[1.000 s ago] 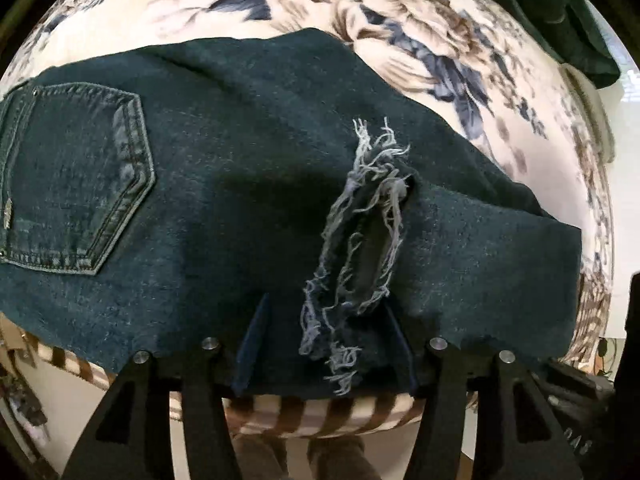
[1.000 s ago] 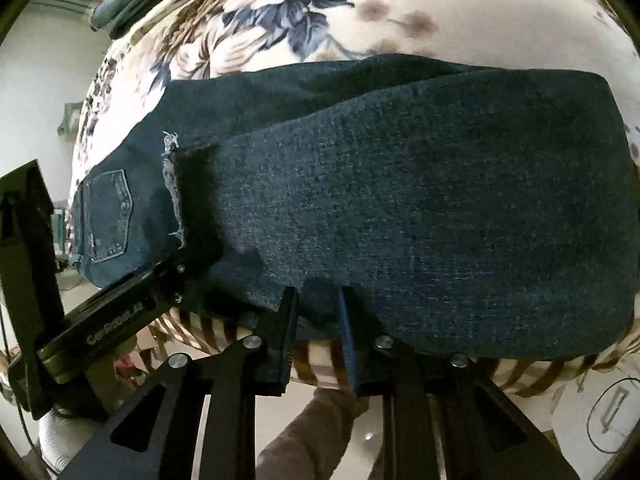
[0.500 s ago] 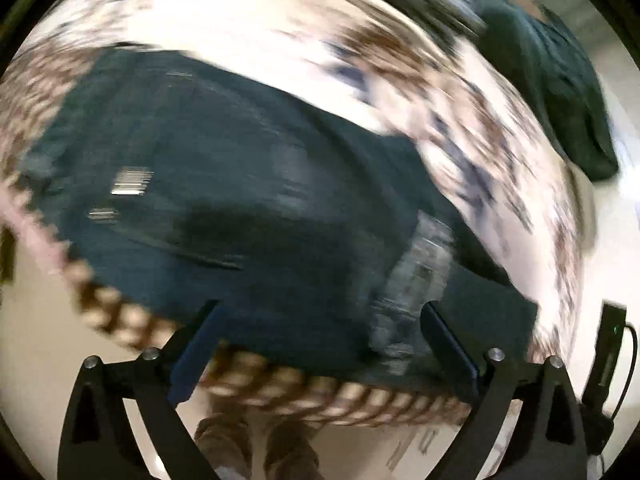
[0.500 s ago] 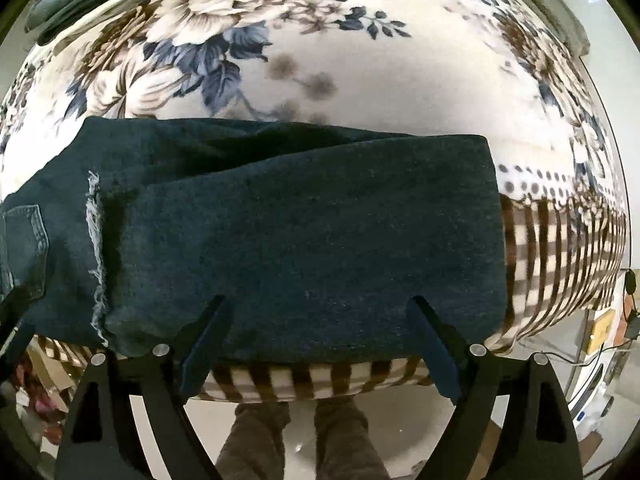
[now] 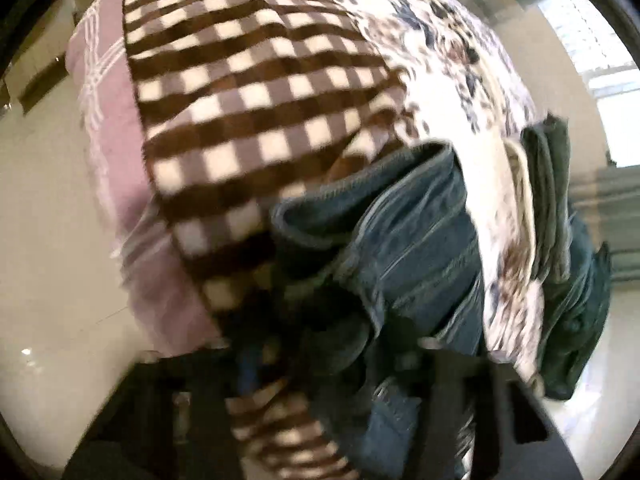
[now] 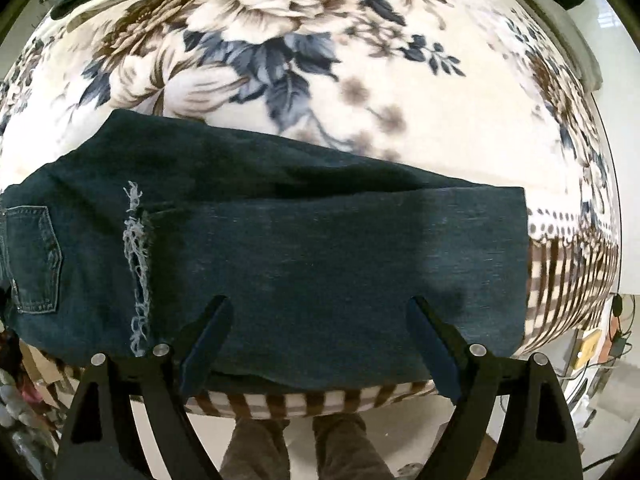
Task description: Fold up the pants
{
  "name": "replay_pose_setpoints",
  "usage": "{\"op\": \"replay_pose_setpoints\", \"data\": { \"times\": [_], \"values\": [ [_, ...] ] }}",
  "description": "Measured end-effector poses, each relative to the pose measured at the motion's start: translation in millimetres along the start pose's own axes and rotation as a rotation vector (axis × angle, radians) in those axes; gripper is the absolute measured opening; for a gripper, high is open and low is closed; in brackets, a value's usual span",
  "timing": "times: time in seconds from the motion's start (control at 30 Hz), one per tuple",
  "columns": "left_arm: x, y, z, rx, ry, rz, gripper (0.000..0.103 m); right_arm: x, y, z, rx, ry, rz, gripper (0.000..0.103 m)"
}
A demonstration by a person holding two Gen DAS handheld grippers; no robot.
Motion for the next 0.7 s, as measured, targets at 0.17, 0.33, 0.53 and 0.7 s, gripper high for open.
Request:
{"op": "replay_pose_setpoints", "data": {
  "times": [0.17, 0.33, 0.53, 0.7],
  "values": [
    [-12.5, 1.9, -20.5, -0.076, -0.039, 0.081, 0.029, 18.0, -7.4, 6.3, 0.012, 0.0, 0.009, 0.09],
    [1.7, 4.8, -0.6, -0.017, -0.03, 0.053, 0.036, 30.3, -12.9, 13.2, 0.038, 0.006, 0.011, 0.09],
    [-12.2, 3.8, -41.3, -0.087, -0.038, 0.085, 0.022, 21.4, -14.8, 22.7, 0.063, -0.006, 0.022, 0.09],
    [-46.4, 6.0, -55.3, -0.177, -0.082, 0.215, 0.02, 4.4, -6.6, 35.0, 0.066, -0.004, 0.033, 0.09]
  ]
}}
Point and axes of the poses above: each gripper's, at about its wrist camera, not at the fingertips, and z roughly the way its jaws point, x to its left, y to its top, the point moved 7 cm from there along z, roughly the way its jaws point, and after that the axes turned 6 degrees about -x, right-handed, at the moved point
